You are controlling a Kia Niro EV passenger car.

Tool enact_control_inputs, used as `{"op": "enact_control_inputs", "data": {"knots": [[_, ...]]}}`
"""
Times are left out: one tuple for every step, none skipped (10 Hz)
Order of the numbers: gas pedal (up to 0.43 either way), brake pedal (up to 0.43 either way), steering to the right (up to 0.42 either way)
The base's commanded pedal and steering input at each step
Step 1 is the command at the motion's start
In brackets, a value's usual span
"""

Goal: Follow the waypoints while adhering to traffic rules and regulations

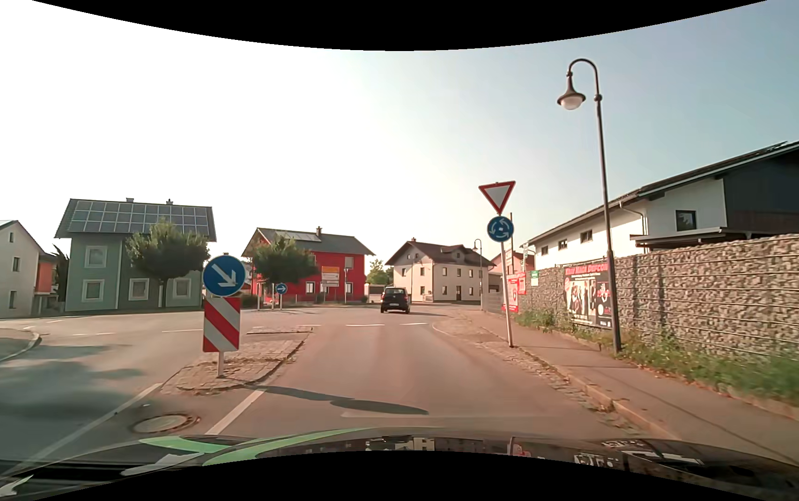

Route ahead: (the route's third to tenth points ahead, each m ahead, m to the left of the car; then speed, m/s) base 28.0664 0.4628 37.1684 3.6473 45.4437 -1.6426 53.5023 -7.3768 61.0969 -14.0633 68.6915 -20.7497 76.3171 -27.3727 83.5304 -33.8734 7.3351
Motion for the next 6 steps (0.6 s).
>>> {"op": "enact_control_inputs", "data": {"knots": [[0.079, 0.0, -0.035], [0.087, 0.0, -0.036], [0.098, 0.0, -0.035], [0.098, 0.0, -0.032], [0.098, 0.0, -0.031], [0.11, 0.0, -0.031]]}}
